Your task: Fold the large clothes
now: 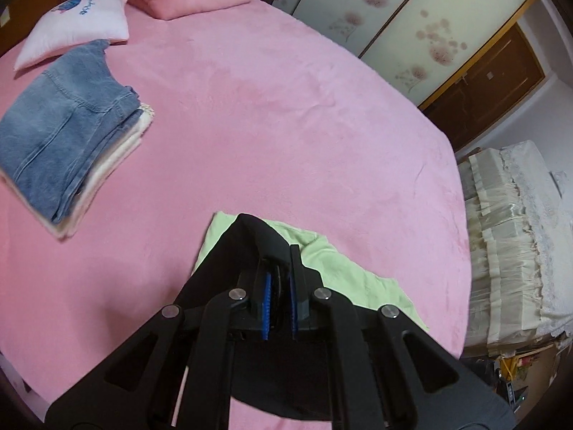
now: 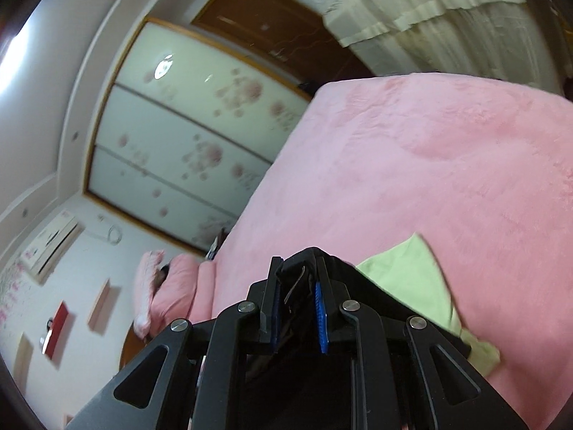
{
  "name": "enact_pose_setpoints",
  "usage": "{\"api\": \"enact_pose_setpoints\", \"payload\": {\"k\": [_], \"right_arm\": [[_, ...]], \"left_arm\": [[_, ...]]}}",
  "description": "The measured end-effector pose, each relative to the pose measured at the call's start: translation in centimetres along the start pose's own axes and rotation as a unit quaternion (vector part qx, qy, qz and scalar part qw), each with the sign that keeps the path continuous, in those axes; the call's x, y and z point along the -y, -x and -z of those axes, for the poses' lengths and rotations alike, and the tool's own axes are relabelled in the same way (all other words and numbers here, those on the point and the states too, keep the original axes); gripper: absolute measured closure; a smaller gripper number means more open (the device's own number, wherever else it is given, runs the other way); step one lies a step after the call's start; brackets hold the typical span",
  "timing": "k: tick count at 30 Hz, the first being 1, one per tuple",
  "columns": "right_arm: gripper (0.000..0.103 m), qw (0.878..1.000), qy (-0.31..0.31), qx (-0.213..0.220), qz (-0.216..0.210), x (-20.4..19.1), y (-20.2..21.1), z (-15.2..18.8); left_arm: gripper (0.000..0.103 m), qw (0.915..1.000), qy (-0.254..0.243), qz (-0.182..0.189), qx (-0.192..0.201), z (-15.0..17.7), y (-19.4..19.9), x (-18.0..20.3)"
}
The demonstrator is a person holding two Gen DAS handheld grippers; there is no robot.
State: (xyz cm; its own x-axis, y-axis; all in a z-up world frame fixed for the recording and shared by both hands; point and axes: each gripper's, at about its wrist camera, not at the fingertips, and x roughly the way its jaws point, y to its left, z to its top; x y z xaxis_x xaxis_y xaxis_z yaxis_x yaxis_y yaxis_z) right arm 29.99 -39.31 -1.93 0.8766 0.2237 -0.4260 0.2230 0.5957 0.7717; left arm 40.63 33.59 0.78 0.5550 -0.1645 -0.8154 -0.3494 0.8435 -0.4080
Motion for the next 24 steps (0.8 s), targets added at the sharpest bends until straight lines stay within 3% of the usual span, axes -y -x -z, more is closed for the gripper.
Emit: {"api": "enact_pose_setpoints", "payload": {"k": [6, 11, 14, 16, 18, 20, 22, 24], "right_arm": [[0.088, 0.998, 0.005, -0.024, 0.049, 5.2, -9.3, 0.4], [0.088, 0.994, 0.022, -0.058, 0.087, 7.5, -16.5, 0.7], [0.087, 0.990, 0.028, -0.076, 0.111, 8.6, -20.3, 1.1], [0.084, 0.984, 0.056, -0.090, 0.142, 8.8, -22.8, 1.3], [0.078, 0.975, 0.103, -0.102, 0.167, 8.2, -24.8, 1.5], [0.072, 0.969, 0.143, -0.091, 0.177, 7.1, -25.4, 1.6], [0.071, 0.960, 0.188, -0.069, 0.195, 5.2, -25.0, 1.9], [0.070, 0.954, 0.222, -0.052, 0.195, 3.1, -24.3, 2.8]], "left_arm": [[0.098, 0.9990, -0.016, -0.034, -0.025, -1.3, -7.7, -0.7], [0.098, 0.9974, -0.006, -0.053, -0.049, -1.8, -14.4, -1.8], [0.096, 0.9944, -0.029, -0.080, -0.063, -2.0, -17.4, -1.5], [0.087, 0.9900, -0.052, -0.114, -0.065, -1.9, -18.5, -1.2], [0.059, 0.9838, -0.087, -0.149, -0.048, -1.5, -18.5, -0.1], [0.042, 0.9764, -0.130, -0.172, -0.004, -0.8, -17.1, 2.0], [0.039, 0.9690, -0.167, -0.179, 0.033, 0.0, -15.8, 3.9], [0.039, 0.9669, -0.194, -0.160, 0.043, 1.4, -15.0, 5.8]]}}
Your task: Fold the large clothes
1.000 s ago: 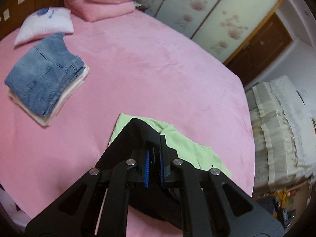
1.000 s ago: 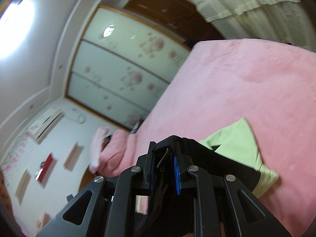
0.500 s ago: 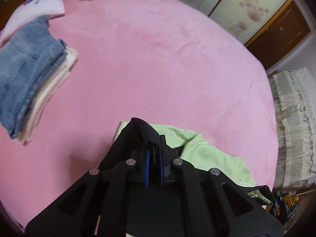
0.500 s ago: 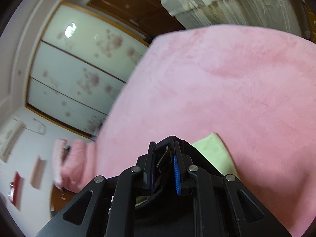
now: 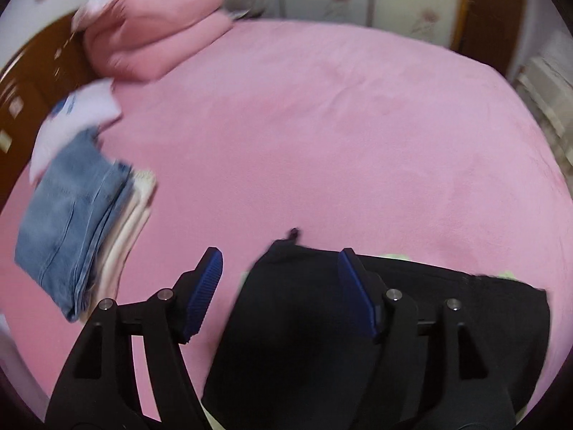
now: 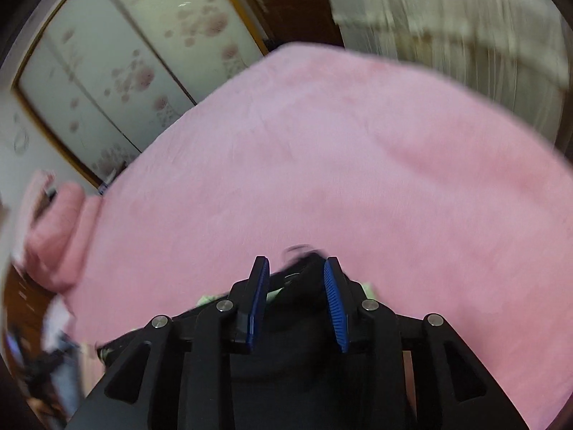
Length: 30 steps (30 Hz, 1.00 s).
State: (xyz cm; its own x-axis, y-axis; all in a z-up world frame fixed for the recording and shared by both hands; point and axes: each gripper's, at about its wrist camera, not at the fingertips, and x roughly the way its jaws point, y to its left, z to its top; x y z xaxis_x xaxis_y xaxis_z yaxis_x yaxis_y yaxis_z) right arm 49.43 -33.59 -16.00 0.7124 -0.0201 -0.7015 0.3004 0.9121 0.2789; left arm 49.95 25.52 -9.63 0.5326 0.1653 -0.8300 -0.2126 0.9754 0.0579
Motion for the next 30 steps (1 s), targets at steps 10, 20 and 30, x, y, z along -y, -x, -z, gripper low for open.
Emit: {"api": "enact_pose_setpoints", "payload": {"k": [10, 20, 30], "right_arm": [[0.074, 0.974, 0.022, -0.160, -0.158, -7.3, -1.2, 8.8], [0.098, 0.933, 0.054, -0.274, -0.228, -8.0, -1.9, 21.1], [0.102, 0.923, 0.056, -0.303, -0.232, -8.0, -5.8, 26.2]], "left_arm": [[0.039, 0.9837, -0.002, 0.149, -0.100, 9.4, 1.0, 6.9], [0.086, 0.9517, 0.001, 0.227, -0.207, 22.7, -0.1, 6.1], [0.103, 0.9450, -0.014, 0.246, -0.216, 23.7, -4.1, 6.6]]}}
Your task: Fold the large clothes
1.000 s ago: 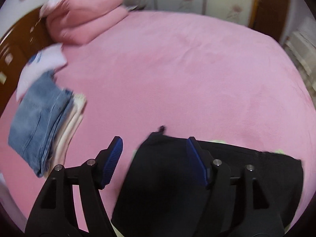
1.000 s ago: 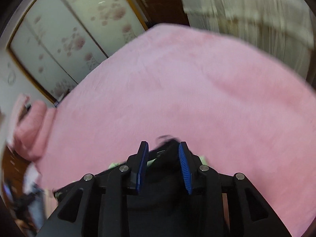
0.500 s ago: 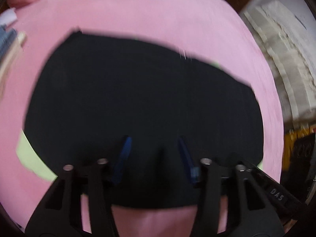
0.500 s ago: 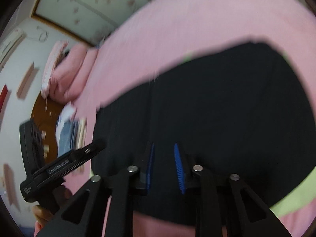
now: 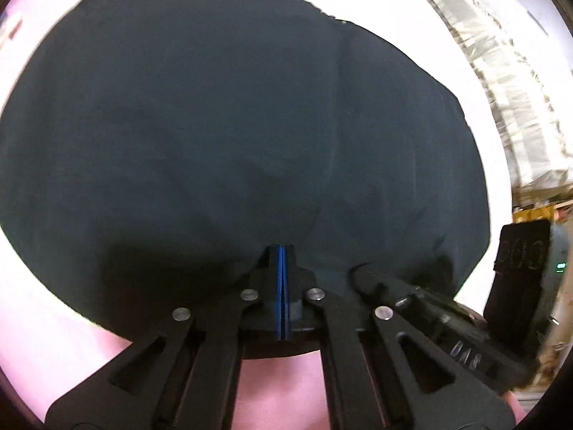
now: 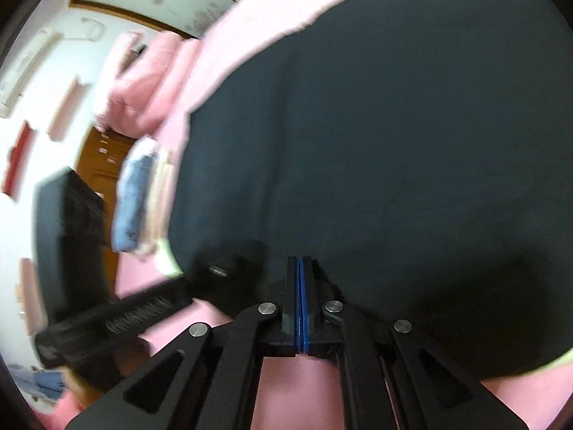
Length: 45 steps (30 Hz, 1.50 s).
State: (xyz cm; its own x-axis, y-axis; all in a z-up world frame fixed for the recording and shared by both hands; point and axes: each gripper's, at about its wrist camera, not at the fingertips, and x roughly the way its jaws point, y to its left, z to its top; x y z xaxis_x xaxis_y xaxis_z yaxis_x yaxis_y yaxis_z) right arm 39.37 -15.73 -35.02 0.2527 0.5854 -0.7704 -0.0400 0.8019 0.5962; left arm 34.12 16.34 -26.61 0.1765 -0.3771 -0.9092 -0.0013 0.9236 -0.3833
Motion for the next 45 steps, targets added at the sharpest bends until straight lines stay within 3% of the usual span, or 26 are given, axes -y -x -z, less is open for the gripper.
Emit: {"api": "enact_pose_setpoints", "payload": {"k": [1, 4, 5, 7, 9, 10, 12, 13, 15, 17, 19, 22, 25, 29, 33, 38, 42, 45], "right_arm": [[0.102, 1.000, 0.006, 0.006, -0.010, 1.0, 0.7, 0.0], [0.102, 0.996, 0.044, 0.030, 0.071, 4.3, 4.3, 0.2], [0.103, 0.995, 0.039, 0.038, 0.083, 5.8, 5.7, 0.3], [0.103, 0.986, 0.000, 0.066, 0.155, 9.7, 9.5, 0.4], [0.103, 0.978, -0.039, 0.091, 0.185, 12.7, 12.5, 0.5], [0.103, 0.973, -0.060, 0.106, 0.198, 13.5, 13.8, 0.6], [0.103, 0.956, -0.060, 0.117, 0.262, 13.6, 14.9, 0.9], [0.103, 0.955, -0.059, 0.125, 0.263, 13.3, 15.2, 1.1], [0.103, 0.964, -0.060, 0.163, 0.203, 11.7, 15.7, 1.7], [0.103, 0.974, -0.048, 0.168, 0.141, 9.5, 14.7, 2.1], [0.103, 0.990, -0.040, 0.118, 0.060, 6.7, 11.0, 2.5], [0.103, 0.999, -0.031, 0.036, -0.016, 3.8, 4.1, 3.0], [0.103, 1.000, 0.008, -0.005, -0.017, 1.7, -1.3, 3.9], [0.103, 1.000, 0.009, -0.006, -0.021, 3.0, -4.8, 2.2], [0.103, 0.999, 0.014, 0.036, -0.017, 3.9, -6.4, -3.9], [0.103, 0.995, -0.003, 0.091, -0.028, 5.1, -8.3, -10.7], [0.103, 0.995, 0.025, 0.092, 0.005, 6.4, -9.6, -13.5], [0.103, 0.994, 0.021, 0.110, -0.003, 10.2, -6.4, -12.8]], "left_arm": [[0.103, 1.0000, 0.003, 0.001, 0.002, -0.1, 0.3, -0.8], [0.103, 0.9984, 0.001, -0.054, 0.016, -0.1, 2.1, -4.8], [0.103, 0.9975, 0.006, -0.068, 0.019, 0.1, 2.7, -6.6], [0.103, 0.9934, 0.028, -0.107, 0.030, 0.3, 3.6, -10.0], [0.103, 0.9875, 0.047, -0.143, 0.047, 0.5, 4.6, -13.3], [0.103, 0.9869, 0.056, -0.141, 0.053, 0.5, 5.0, -14.1], [0.103, 0.9837, 0.081, -0.144, 0.070, 0.7, 5.7, -15.1], [0.103, 0.9820, 0.082, -0.152, 0.077, 0.8, 6.1, -14.7], [0.103, 0.9820, 0.060, -0.152, 0.095, 1.3, 6.9, -12.7], [0.103, 0.9894, 0.031, -0.108, 0.092, 2.2, 7.2, -9.5], [0.103, 0.9959, 0.009, -0.063, 0.064, 3.1, 6.2, -6.4], [0.103, 0.9993, -0.027, -0.015, 0.022, 4.2, 3.6, -2.6], [0.103, 0.9993, -0.034, 0.012, -0.007, 4.2, 1.0, -0.7], [0.103, 0.9989, -0.036, 0.031, -0.005, 2.3, -1.5, 0.7], [0.103, 0.9980, -0.019, 0.049, 0.035, -2.5, -2.7, -0.5], [0.103, 0.9932, 0.024, 0.034, 0.108, -10.5, -4.3, -1.9], [0.103, 0.9896, 0.027, 0.001, 0.141, -13.1, -4.4, -3.6], [0.103, 0.9833, 0.053, -0.015, 0.174, -13.3, -2.2, -7.9]]}}
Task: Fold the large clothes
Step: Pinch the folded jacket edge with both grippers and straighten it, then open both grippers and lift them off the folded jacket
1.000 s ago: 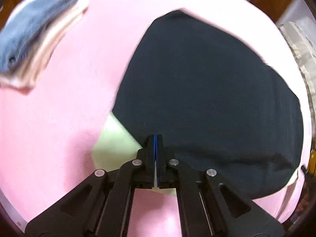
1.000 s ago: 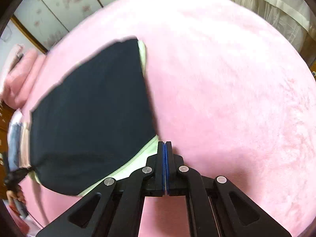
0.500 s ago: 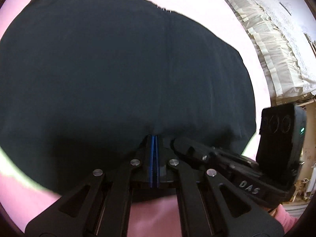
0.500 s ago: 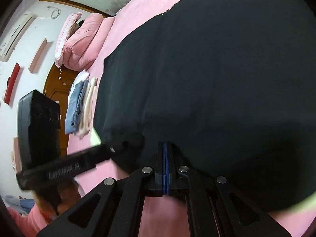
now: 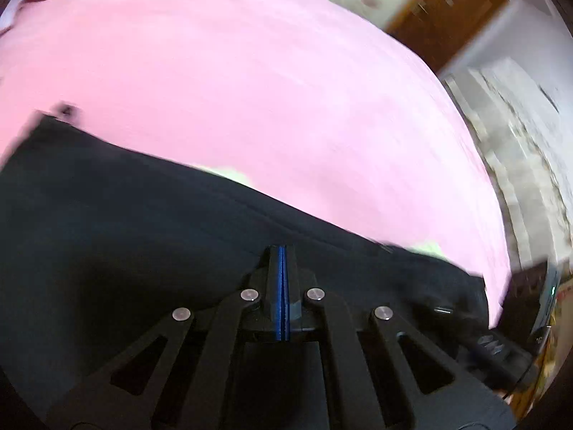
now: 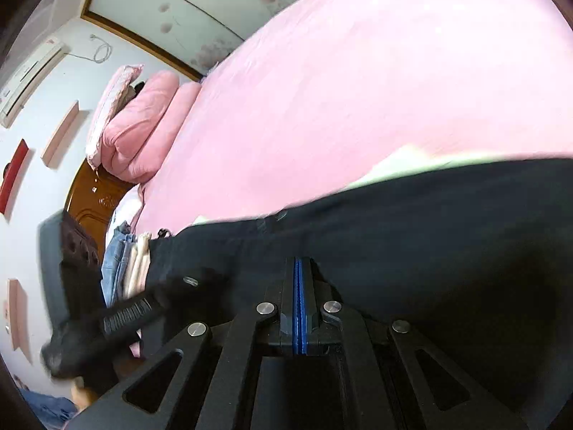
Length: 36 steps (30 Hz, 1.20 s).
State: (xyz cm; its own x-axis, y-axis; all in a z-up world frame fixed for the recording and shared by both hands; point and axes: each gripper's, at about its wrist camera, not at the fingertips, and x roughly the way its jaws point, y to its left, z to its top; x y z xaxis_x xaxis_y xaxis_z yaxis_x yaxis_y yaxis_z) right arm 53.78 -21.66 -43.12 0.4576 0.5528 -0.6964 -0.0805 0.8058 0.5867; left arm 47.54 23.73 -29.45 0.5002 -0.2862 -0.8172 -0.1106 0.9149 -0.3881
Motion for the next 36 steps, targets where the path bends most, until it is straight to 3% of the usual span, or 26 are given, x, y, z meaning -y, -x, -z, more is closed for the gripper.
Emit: {"api": "enact_pose_setpoints", "payload": {"k": [2, 4, 5, 7, 9, 10, 11, 13, 15, 16, 18, 21, 22, 24, 26, 27, 30, 32, 33, 35, 36], "right_arm": [[0.103, 0.997, -0.015, 0.033, 0.072, 2.4, 1.1, -3.1], [0.103, 0.981, -0.033, 0.075, 0.176, 6.3, 5.7, -2.8], [0.103, 0.972, -0.041, 0.085, 0.217, 7.4, 7.3, -2.7], [0.103, 0.967, -0.051, 0.096, 0.229, 9.2, 10.6, -2.4], [0.103, 0.964, -0.034, 0.104, 0.243, 7.8, 11.9, -1.9], [0.103, 0.969, -0.020, 0.101, 0.227, 6.6, 11.7, -2.0], [0.103, 0.976, -0.010, 0.096, 0.197, 4.7, 10.4, -2.3], [0.103, 0.993, -0.013, 0.069, 0.092, 1.2, 7.8, -0.5], [0.103, 0.999, -0.040, 0.013, -0.006, -1.4, 3.9, 1.8], [0.103, 0.999, -0.042, -0.011, -0.032, -2.7, 2.2, 3.1], [0.103, 0.998, -0.036, -0.034, -0.043, -4.8, -1.1, 5.7], [0.103, 0.993, -0.080, -0.069, -0.051, -4.0, -4.5, 7.5], [0.103, 0.990, -0.101, -0.089, -0.041, -2.7, -5.6, 8.4], [0.103, 0.986, -0.108, -0.110, -0.060, -0.2, -5.1, 9.7], [0.103, 0.991, -0.090, -0.094, -0.033, 2.2, -2.0, 9.3], [0.103, 0.994, -0.084, -0.076, 0.003, 3.2, -0.2, 8.3], [0.103, 0.986, -0.120, -0.021, 0.111, 9.1, 7.6, 8.7], [0.103, 0.975, -0.115, -0.001, 0.191, 10.8, 10.8, 9.4], [0.103, 0.969, -0.114, 0.000, 0.217, 10.9, 11.4, 9.3], [0.103, 0.959, -0.100, 0.000, 0.265, 10.1, 13.0, 9.7], [0.103, 0.959, -0.092, 0.005, 0.269, 9.2, 13.1, 9.8]], "left_arm": [[0.103, 0.9979, 0.013, -0.052, 0.035, -0.9, 2.0, -4.0], [0.103, 0.9891, 0.045, -0.132, 0.047, -1.7, 3.5, -9.0], [0.103, 0.9862, 0.065, -0.146, 0.042, -2.1, 4.2, -11.4], [0.103, 0.9838, 0.108, -0.138, 0.040, -2.3, 6.1, -14.9], [0.103, 0.9855, 0.106, -0.124, 0.049, -1.7, 8.0, -15.0], [0.103, 0.9893, 0.086, -0.108, 0.047, -1.2, 8.9, -14.0], [0.103, 0.9930, 0.067, -0.089, 0.038, -1.8, 7.3, -10.6], [0.103, 0.9990, 0.034, -0.029, -0.003, -0.3, 6.7, -6.3], [0.103, 0.9965, 0.024, 0.054, -0.058, 2.2, 5.1, -2.2], [0.103, 0.9933, 0.024, 0.079, -0.081, 3.2, 4.2, -0.7], [0.103, 0.9874, 0.021, 0.103, -0.118, 5.6, 2.2, 1.8], [0.103, 0.9851, -0.001, 0.087, -0.149, 8.3, 0.3, 3.0], [0.103, 0.9849, 0.001, 0.082, -0.152, 9.5, 0.1, 2.4], [0.103, 0.9833, 0.030, 0.098, -0.150, 9.7, 0.2, -0.7], [0.103, 0.9860, 0.053, 0.088, -0.131, 8.7, 0.2, -3.3], [0.103, 0.9883, 0.058, 0.075, -0.119, 8.9, 0.9, -4.9], [0.103, 0.9950, 0.046, -0.027, -0.084, 7.9, 3.6, -9.5], [0.103, 0.9887, 0.018, -0.133, -0.067, 7.7, 5.0, -11.8], [0.103, 0.9860, 0.011, -0.154, -0.064, 7.8, 5.5, -12.6], [0.103, 0.9860, 0.024, -0.152, -0.064, 8.3, 6.5, -12.7], [0.103, 0.9882, 0.033, -0.134, -0.067, 9.3, 7.2, -12.1]]}}
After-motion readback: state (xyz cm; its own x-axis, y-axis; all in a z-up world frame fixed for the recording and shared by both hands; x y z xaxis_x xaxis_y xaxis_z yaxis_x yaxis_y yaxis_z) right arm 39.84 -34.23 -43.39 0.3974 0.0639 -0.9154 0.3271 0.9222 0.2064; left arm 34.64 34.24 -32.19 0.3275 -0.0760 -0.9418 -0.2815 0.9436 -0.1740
